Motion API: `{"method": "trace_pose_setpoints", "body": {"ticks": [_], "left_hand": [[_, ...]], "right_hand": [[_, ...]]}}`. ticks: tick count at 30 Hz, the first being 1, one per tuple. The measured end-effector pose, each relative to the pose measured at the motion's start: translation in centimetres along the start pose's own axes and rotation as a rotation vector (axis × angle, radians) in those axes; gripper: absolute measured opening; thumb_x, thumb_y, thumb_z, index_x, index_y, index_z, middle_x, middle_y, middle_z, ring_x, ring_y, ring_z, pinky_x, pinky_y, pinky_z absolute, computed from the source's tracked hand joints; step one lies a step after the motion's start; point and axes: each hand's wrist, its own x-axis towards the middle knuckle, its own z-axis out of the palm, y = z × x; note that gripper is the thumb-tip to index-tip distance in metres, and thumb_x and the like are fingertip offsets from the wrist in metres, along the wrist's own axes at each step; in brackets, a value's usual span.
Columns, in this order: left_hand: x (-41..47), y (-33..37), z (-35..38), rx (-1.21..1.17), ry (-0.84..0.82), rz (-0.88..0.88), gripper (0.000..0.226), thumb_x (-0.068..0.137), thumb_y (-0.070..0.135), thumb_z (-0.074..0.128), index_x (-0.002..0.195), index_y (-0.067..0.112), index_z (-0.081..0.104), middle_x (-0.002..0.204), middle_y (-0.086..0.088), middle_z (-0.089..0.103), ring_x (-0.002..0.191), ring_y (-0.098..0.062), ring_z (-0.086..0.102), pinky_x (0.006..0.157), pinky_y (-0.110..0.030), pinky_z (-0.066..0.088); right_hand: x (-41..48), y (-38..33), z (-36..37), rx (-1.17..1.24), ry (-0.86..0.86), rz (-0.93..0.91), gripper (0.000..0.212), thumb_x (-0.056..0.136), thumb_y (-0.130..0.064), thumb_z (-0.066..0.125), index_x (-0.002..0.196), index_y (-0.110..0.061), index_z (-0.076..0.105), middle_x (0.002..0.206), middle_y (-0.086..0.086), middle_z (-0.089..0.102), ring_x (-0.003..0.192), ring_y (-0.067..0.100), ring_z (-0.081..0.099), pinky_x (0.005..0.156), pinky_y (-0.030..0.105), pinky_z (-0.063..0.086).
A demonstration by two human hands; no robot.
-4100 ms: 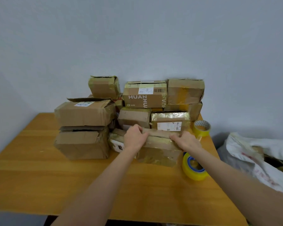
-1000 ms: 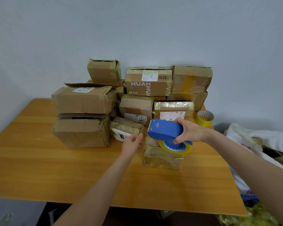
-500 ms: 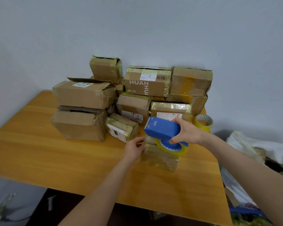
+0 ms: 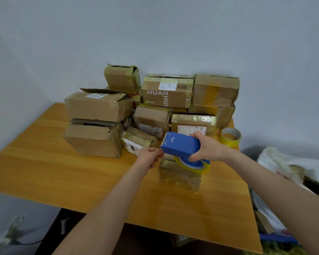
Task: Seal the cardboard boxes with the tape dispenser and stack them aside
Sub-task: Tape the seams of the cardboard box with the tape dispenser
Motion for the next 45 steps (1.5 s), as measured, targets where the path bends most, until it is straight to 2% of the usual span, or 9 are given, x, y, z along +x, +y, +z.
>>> {"method": "trace_pose_setpoints", "body": {"ticks": [6, 14, 17, 22, 29, 36, 38, 41, 45], "left_hand": [[0.7, 0.2, -0.8, 0.129, 0.038, 0.101, 0.017, 0.095, 0.023, 0.058, 0.094, 0.012, 0.07, 0.071, 0.004, 0.062, 0.065, -0.009, 0.048, 0.051, -0.018, 0.035], [1.8, 0.1, -0.8, 0.221, 0.064, 0.123, 0.015, 0.093, 0.024, 0.061, 0.082, 0.017, 0.067, 0.075, 0.003, 0.059, 0.072, -0.011, 0.047, 0.094, -0.047, 0.049], [2.2, -0.4, -1.0, 0.217, 0.075, 0.127, 0.018, 0.093, 0.026, 0.061, 0.081, 0.015, 0.068, 0.078, 0.0, 0.062, 0.073, -0.014, 0.048, 0.087, -0.044, 0.051], [3.1, -2.3, -3.1, 0.261, 0.147, 0.117, 0.027, 0.094, 0.026, 0.06, 0.079, 0.005, 0.068, 0.071, -0.004, 0.06, 0.055, -0.015, 0.043, 0.053, -0.025, 0.038], [3.9, -3.8, -2.2, 0.313, 0.188, 0.116, 0.033, 0.093, 0.026, 0.062, 0.061, 0.017, 0.06, 0.064, 0.001, 0.057, 0.056, -0.014, 0.044, 0.059, -0.029, 0.038], [4.9, -5.4, -1.1, 0.471, 0.172, 0.124, 0.023, 0.091, 0.035, 0.062, 0.078, 0.017, 0.067, 0.077, 0.001, 0.066, 0.076, -0.017, 0.061, 0.067, -0.031, 0.048], [5.0, -5.9, -0.4, 0.562, 0.119, 0.116, 0.026, 0.093, 0.038, 0.059, 0.102, 0.016, 0.07, 0.09, 0.001, 0.068, 0.084, -0.017, 0.063, 0.067, -0.029, 0.047], [4.8, -7.1, -0.2, 0.716, 0.042, 0.064, 0.055, 0.093, 0.046, 0.055, 0.142, 0.022, 0.044, 0.128, -0.007, 0.06, 0.107, -0.025, 0.061, 0.083, -0.035, 0.049], [3.6, -7.8, -1.3, 0.676, 0.195, 0.395, 0.042, 0.094, 0.03, 0.058, 0.134, 0.019, 0.054, 0.121, -0.004, 0.058, 0.092, -0.009, 0.056, 0.088, -0.03, 0.052]], "right_hand": [[0.2, -1.0, 0.1, -0.12, 0.022, 0.0, 0.061, 0.07, -0.033, 0.08, 0.117, -0.034, 0.041, 0.112, -0.004, 0.054, 0.098, 0.018, 0.059, 0.082, 0.036, 0.056], [0.3, -1.6, -0.4, -0.192, 0.006, 0.006, 0.062, 0.069, -0.04, 0.079, 0.118, -0.038, 0.043, 0.112, -0.005, 0.054, 0.1, 0.018, 0.058, 0.088, 0.041, 0.055], [-0.2, -1.4, -0.9, -0.214, 0.007, 0.017, 0.063, 0.062, -0.048, 0.077, 0.116, -0.04, 0.044, 0.108, -0.007, 0.055, 0.097, 0.017, 0.059, 0.087, 0.042, 0.055], [-1.1, -0.6, -2.0, -0.344, 0.007, 0.082, 0.072, 0.061, -0.057, 0.071, 0.125, -0.041, 0.042, 0.108, -0.008, 0.056, 0.097, 0.018, 0.058, 0.084, 0.043, 0.056], [-0.9, -0.3, -1.3, -0.337, 0.027, 0.083, 0.069, 0.069, -0.051, 0.073, 0.13, -0.039, 0.043, 0.108, -0.007, 0.057, 0.095, 0.018, 0.059, 0.076, 0.034, 0.054], [-0.8, -0.8, -0.4, -0.402, 0.079, 0.062, 0.068, 0.071, -0.052, 0.07, 0.131, -0.04, 0.042, 0.107, -0.007, 0.056, 0.094, 0.02, 0.056, 0.076, 0.035, 0.052], [-0.7, -1.0, -0.2, -0.414, 0.088, 0.056, 0.069, 0.071, -0.052, 0.07, 0.132, -0.039, 0.041, 0.108, -0.008, 0.056, 0.096, 0.019, 0.056, 0.078, 0.035, 0.053], [-0.3, -1.2, 0.0, -0.421, 0.083, 0.056, 0.069, 0.072, -0.053, 0.07, 0.133, -0.038, 0.041, 0.11, -0.008, 0.055, 0.098, 0.019, 0.056, 0.079, 0.035, 0.052], [-0.1, -0.9, 0.1, -0.393, 0.097, 0.052, 0.069, 0.071, -0.053, 0.07, 0.132, -0.038, 0.041, 0.108, -0.007, 0.056, 0.096, 0.019, 0.056, 0.075, 0.032, 0.05]]}}
